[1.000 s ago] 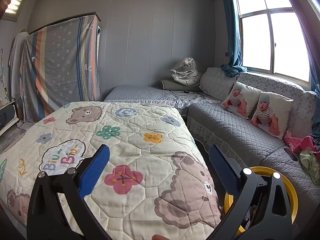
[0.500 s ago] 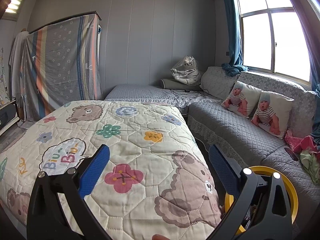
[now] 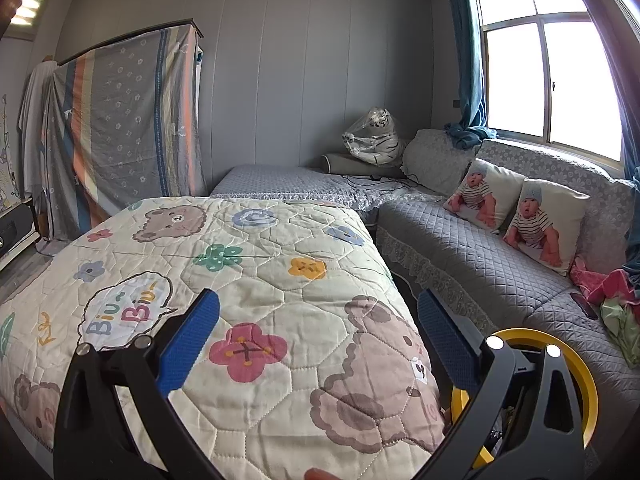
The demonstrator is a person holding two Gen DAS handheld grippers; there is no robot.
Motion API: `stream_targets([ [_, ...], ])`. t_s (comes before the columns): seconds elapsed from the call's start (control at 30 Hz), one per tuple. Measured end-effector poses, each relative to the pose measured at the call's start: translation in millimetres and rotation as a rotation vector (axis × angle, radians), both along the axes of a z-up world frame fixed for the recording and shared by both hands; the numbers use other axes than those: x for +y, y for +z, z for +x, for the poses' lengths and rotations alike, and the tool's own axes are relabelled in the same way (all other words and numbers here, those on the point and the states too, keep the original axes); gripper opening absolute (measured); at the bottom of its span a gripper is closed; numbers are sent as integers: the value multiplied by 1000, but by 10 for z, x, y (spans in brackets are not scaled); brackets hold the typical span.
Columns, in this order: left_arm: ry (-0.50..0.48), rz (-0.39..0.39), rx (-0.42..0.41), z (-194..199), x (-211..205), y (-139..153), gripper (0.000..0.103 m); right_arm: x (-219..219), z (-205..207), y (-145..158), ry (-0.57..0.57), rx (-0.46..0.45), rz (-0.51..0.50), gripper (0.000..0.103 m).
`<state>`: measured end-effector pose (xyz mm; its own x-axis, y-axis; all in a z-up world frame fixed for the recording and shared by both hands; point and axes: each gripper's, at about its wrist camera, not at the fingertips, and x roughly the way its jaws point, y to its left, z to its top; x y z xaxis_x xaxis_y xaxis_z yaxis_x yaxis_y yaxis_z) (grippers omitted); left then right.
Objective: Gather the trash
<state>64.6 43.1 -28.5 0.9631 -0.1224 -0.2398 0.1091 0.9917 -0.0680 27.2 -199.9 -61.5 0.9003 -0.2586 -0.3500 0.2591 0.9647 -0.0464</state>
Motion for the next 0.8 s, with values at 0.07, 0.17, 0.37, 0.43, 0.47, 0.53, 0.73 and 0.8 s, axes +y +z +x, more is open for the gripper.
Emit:
stream_targets([
  [0.07, 0, 0, 1, 1, 3, -1, 95, -1, -1, -1, 0, 2, 1, 95],
  [0.17, 0, 3, 2, 7, 3, -13, 95, 1, 0, -1, 1, 2, 0, 95],
  [0.37, -3, 2, 4, 13, 6, -19, 95, -2, 0, -10, 0, 2, 2, 95],
  [0.43, -2, 2, 4, 14, 8, -27, 95, -3, -4, -20, 0, 4, 4, 95],
  [0.47, -3, 2, 4, 14, 10, -28, 95, -2, -8, -24, 0, 4, 5, 95],
  [0.53, -3, 2, 4, 16, 6, -35, 95, -3, -4, -22, 0, 3, 2, 95],
  [0.73, -6, 2, 9, 24, 5, -62, 95, -5, -8, -29, 0, 5, 4, 95],
  [0.8, -7, 3, 10, 27, 4, -71, 95, -6, -10, -36, 0, 6, 6, 95],
])
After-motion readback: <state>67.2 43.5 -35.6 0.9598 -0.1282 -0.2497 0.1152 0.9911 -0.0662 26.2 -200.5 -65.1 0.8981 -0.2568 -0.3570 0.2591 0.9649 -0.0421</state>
